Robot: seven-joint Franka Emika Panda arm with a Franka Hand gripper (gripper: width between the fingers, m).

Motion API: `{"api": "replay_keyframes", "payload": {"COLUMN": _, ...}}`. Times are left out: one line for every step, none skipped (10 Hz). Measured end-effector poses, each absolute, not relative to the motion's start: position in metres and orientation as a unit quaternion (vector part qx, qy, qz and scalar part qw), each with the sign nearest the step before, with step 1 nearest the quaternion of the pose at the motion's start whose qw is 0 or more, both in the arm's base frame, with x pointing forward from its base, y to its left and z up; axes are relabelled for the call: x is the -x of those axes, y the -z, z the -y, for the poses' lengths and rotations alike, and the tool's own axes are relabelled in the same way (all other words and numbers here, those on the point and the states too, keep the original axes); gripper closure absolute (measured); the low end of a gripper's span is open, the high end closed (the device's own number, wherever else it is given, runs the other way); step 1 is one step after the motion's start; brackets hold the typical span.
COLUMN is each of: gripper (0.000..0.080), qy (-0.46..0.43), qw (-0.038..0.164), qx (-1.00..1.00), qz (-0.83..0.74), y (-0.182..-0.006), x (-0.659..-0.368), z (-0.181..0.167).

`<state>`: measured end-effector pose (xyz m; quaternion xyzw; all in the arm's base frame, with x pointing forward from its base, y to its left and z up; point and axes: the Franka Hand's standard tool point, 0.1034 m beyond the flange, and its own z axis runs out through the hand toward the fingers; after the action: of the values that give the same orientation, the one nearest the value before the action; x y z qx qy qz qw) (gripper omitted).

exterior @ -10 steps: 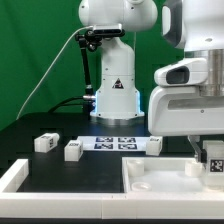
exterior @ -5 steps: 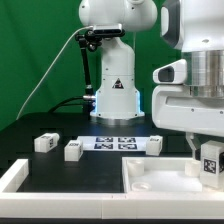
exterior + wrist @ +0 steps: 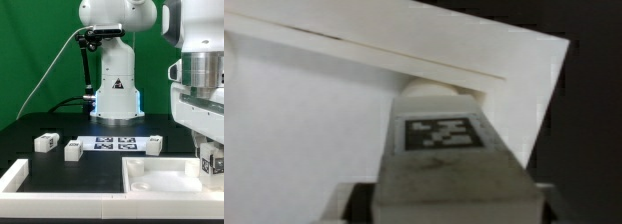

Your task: Assemble one leg

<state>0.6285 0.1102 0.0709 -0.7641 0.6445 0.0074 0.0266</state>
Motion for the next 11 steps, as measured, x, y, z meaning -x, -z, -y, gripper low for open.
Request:
{"api": "replay_keyframes", "payload": {"gripper": 0.0509, "qy": -0.011, "qw": 0.030, "qx": 0.748, "qz": -0.663, "y": -0.0709, "x": -0.6282, "z": -0.1099}}
{"api": "replay_keyframes", "payload": {"gripper": 0.0508, "qy": -0.014, "qw": 0.031, "qx": 0.723, "qz": -0.689, "y": -0.0710, "x": -0.6277, "z": -0.1097}}
{"api": "replay_keyframes", "payload": {"gripper": 0.0508, "qy": -0.017, "qw": 0.033, "qx": 0.708, "qz": -0.705, "y": -0.0710, "x": -0.6275, "z": -0.1101}}
{"api": "replay_keyframes", "payload": {"gripper": 0.0504, "qy": -0.019, "qw": 0.033, "qx": 0.692, "qz": -0.721, "y": -0.0710, "x": -0.6273, "z": -0.1105}}
{"api": "replay_keyframes", "payload": {"gripper": 0.0504, "qy": -0.019, "qw": 0.034, "qx": 0.699, "qz": -0.714, "y": -0.0707, "x": -0.6275, "z": -0.1106}}
{"api": "replay_keyframes", "payload": {"gripper": 0.0294, "qy": -0.018, "qw": 0.034, "qx": 0.701, "qz": -0.712, "y": -0.0708, "x": -0.6276, "z": -0.1107}}
{"api": "replay_keyframes", "payload": {"gripper": 0.0294, "qy": -0.015, "qw": 0.037, "qx": 0.724, "qz": -0.689, "y": -0.0730, "x": -0.6292, "z": -0.1101}}
{"api": "replay_keyframes", "payload": {"gripper": 0.0180, "qy": -0.014, "qw": 0.038, "qx": 0.745, "qz": -0.666, "y": -0.0739, "x": -0.6297, "z": -0.1100}}
{"api": "replay_keyframes", "payload": {"gripper": 0.0159, "qy": -0.012, "qw": 0.038, "qx": 0.776, "qz": -0.629, "y": -0.0738, "x": -0.6293, "z": -0.1110}}
{"api": "replay_keyframes", "payload": {"gripper": 0.0159, "qy": -0.010, "qw": 0.038, "qx": 0.805, "qz": -0.591, "y": -0.0738, "x": -0.6293, "z": -0.1110}}
{"api": "replay_keyframes", "payload": {"gripper": 0.0151, "qy": -0.008, "qw": 0.039, "qx": 0.841, "qz": -0.540, "y": -0.0741, "x": -0.6295, "z": -0.1116}}
